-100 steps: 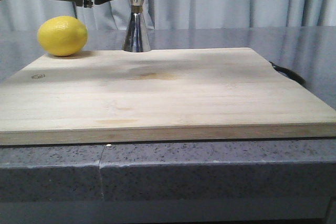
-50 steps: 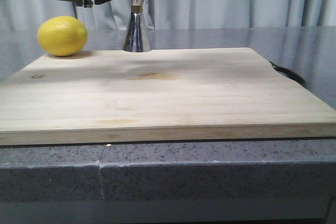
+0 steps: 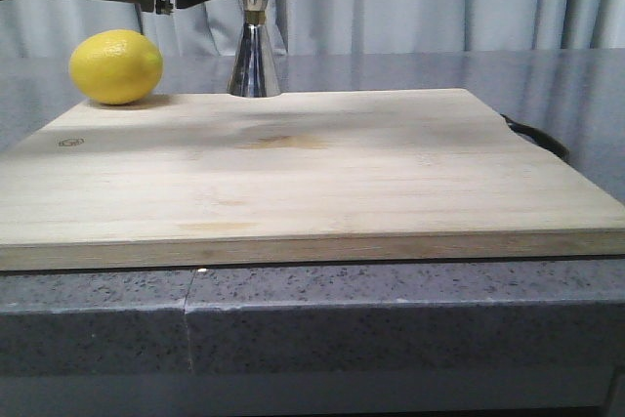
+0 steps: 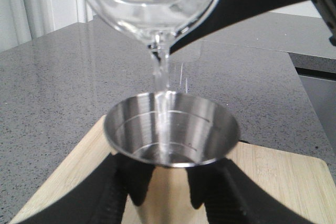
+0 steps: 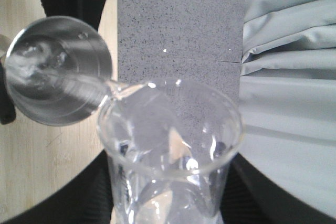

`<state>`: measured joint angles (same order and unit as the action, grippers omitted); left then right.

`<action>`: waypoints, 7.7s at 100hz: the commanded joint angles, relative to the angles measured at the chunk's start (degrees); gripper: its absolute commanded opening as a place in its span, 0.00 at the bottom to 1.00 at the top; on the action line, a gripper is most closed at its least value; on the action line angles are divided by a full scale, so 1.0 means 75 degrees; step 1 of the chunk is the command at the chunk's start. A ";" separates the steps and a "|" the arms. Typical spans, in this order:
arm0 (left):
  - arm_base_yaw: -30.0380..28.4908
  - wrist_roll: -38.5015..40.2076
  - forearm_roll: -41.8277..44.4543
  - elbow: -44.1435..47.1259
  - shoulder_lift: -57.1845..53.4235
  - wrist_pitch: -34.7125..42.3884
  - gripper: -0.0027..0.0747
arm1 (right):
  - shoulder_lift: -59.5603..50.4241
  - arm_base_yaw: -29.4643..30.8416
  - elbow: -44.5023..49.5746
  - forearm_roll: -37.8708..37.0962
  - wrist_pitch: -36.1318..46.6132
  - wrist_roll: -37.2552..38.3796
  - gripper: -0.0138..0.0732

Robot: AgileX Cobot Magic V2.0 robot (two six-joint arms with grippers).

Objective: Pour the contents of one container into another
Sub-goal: 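Tilt the beaker with the right gripper, pouring liquid into the jigger, then lower the beaker back onto the board with the right gripper, then open the right gripper and withdraw it from the beaker, then lower the jigger onto the board with the left gripper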

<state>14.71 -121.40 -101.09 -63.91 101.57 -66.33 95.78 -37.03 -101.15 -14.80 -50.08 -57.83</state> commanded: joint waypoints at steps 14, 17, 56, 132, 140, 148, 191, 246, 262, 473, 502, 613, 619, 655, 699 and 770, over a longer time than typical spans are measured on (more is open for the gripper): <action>0.0062 0.0058 -0.0762 -0.0234 -0.0302 -0.0661 0.34 | -0.0336 -0.0016 -0.0282 -0.0296 0.0715 -0.0210 0.49; 0.0062 0.0058 -0.0762 -0.0234 -0.0302 -0.0661 0.34 | -0.0336 -0.0016 -0.0282 -0.0305 0.0756 -0.0210 0.49; 0.0062 0.0058 -0.0762 -0.0234 -0.0302 -0.0661 0.34 | -0.0336 -0.0016 -0.0282 -0.0615 0.0854 -0.0210 0.49; 0.0062 0.0058 -0.0762 -0.0234 -0.0302 -0.0661 0.34 | -0.0336 -0.0016 -0.0282 -0.0599 0.0839 -0.0210 0.49; 0.0062 0.0058 -0.0762 -0.0234 -0.0302 -0.0661 0.34 | -0.0336 -0.0016 -0.0282 -0.0446 0.0768 -0.0210 0.49; 0.0062 0.0058 -0.0762 -0.0234 -0.0302 -0.0661 0.34 | -0.0336 -0.0016 -0.0282 -0.0363 0.0709 -0.0210 0.49; 0.0062 0.0058 -0.0762 -0.0234 -0.0302 -0.0661 0.34 | -0.0336 -0.0016 -0.0282 0.0531 0.0397 0.0151 0.49; 0.0062 0.0058 -0.0762 -0.0234 -0.0302 -0.0661 0.34 | -0.0806 0.0783 -0.0282 0.0518 0.0790 0.5195 0.49; 0.0062 0.0058 -0.0762 -0.0234 -0.0302 -0.0661 0.34 | -0.1063 0.1408 -0.0249 0.0518 0.0524 0.6929 0.49; 0.0062 0.0058 -0.0762 -0.0234 -0.0302 -0.0661 0.34 | -0.0275 0.2442 0.7742 0.0787 1.1760 0.8052 0.54; 0.0062 0.0058 -0.0762 -0.0234 -0.0302 -0.0661 0.34 | -0.0715 0.2428 0.7742 0.0787 1.0605 0.8290 0.85; 0.0062 0.0058 -0.0762 -0.0234 -0.0302 -0.0661 0.34 | -0.7065 0.2428 0.7742 0.1059 0.2937 0.8543 0.85; 0.0062 0.0058 -0.0762 -0.0234 -0.0302 -0.0661 0.34 | -0.7143 0.2428 0.7742 0.1059 0.2937 0.8543 0.85; 0.0062 0.0058 -0.0762 -0.0234 -0.0302 -0.0661 0.34 | -0.7157 0.2428 0.7742 0.1059 0.2765 0.8493 0.85; 0.0106 -0.0026 -0.0762 -0.0234 -0.0288 -0.0624 0.34 | -0.7157 0.2428 0.7742 0.1059 0.2765 0.8493 0.85; 0.0106 -0.0223 -0.0760 -0.0220 0.0164 -0.0753 0.34 | -0.7157 0.2428 0.7742 0.0937 0.2765 0.8493 0.85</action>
<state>14.95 -122.88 -100.96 -63.91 105.25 -66.26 42.49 -19.09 -41.71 -6.74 -33.01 6.22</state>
